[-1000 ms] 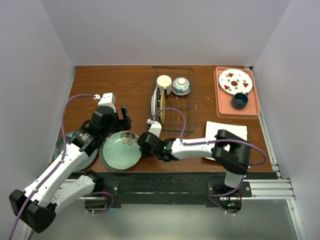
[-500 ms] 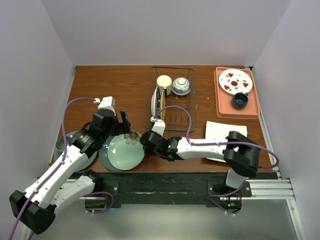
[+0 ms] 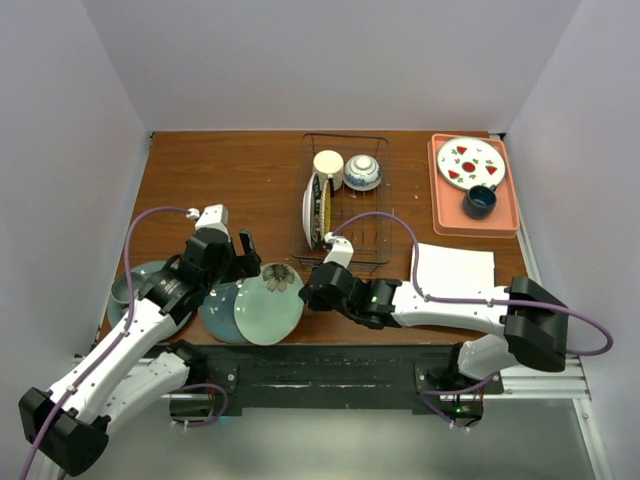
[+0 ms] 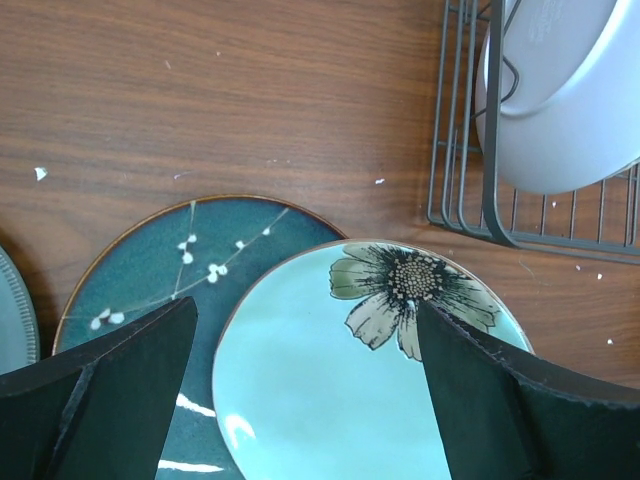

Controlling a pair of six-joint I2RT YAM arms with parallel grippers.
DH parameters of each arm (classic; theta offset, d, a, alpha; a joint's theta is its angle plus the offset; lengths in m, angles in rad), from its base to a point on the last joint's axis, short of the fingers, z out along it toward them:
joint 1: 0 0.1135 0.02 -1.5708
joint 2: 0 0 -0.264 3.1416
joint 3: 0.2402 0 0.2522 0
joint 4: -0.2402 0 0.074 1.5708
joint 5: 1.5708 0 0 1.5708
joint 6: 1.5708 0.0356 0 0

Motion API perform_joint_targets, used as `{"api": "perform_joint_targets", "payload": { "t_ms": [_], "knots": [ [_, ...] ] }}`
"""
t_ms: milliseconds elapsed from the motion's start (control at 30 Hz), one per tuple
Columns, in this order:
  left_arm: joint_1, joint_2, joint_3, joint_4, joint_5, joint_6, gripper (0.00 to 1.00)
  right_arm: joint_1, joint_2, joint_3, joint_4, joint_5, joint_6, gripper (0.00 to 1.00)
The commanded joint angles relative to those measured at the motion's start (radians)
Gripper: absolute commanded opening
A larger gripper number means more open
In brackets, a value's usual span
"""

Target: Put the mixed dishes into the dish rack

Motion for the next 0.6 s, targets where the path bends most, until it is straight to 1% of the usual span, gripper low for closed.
{"api": "perform_joint_targets", "payload": {
  "t_ms": [0, 233, 400, 567],
  "knots": [
    [0.006, -0.009, -0.016, 0.036, 0.030, -0.022, 0.97, 0.007, -0.076, -0.012, 0.114, -0.026, -0.014, 0.00],
    [0.006, -0.015, -0.052, 0.033, 0.065, -0.041, 0.96, 0.006, -0.136, -0.035, 0.109, -0.045, -0.002, 0.00],
    [0.006, -0.015, -0.107, 0.026, 0.139, -0.122, 0.96, 0.000, -0.150, -0.059, 0.103, -0.048, 0.009, 0.00],
    [0.006, 0.002, -0.181, 0.064, 0.182, -0.182, 0.88, -0.002, -0.159, -0.110, 0.132, -0.062, 0.020, 0.00]
  ]
}}
